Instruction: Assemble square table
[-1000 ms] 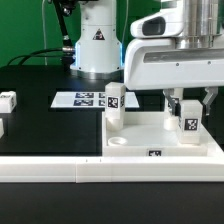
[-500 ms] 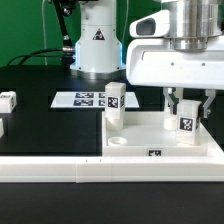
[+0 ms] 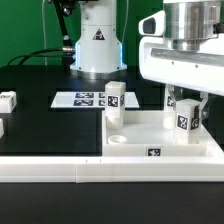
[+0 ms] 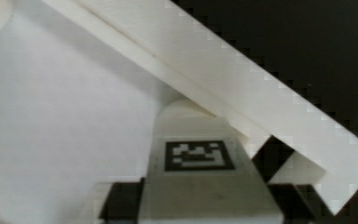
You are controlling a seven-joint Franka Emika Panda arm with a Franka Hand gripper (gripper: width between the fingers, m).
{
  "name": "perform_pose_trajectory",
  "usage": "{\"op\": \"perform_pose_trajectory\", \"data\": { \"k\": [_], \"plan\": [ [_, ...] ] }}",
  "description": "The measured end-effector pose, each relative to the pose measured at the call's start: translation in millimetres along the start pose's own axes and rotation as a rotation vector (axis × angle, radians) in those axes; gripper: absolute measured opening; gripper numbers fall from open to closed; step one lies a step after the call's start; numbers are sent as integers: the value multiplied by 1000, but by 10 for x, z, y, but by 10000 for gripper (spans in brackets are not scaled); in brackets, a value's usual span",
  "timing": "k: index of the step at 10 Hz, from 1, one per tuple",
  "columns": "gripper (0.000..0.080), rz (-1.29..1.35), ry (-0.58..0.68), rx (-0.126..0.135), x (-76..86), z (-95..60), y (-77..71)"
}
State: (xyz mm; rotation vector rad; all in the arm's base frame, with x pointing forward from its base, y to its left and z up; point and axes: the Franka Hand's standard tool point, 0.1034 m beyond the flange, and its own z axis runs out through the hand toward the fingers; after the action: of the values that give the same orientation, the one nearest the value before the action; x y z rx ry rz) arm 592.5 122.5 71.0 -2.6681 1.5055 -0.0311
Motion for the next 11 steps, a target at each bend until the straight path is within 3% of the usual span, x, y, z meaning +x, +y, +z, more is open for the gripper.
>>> {"op": "perform_pose_trajectory", "data": {
  "k": [2, 3, 4, 5, 6, 11],
  "plan": [
    [290, 12, -3, 2, 2, 0, 1],
    [365, -26, -5, 0, -3, 1, 2],
    [551, -79, -9, -6, -12, -3, 2],
    [551, -152, -9, -8, -19, -8, -6],
    [619, -268, -12, -24, -43, -14, -9],
    [649, -657, -18, -30, -35, -12, -5]
  ]
}}
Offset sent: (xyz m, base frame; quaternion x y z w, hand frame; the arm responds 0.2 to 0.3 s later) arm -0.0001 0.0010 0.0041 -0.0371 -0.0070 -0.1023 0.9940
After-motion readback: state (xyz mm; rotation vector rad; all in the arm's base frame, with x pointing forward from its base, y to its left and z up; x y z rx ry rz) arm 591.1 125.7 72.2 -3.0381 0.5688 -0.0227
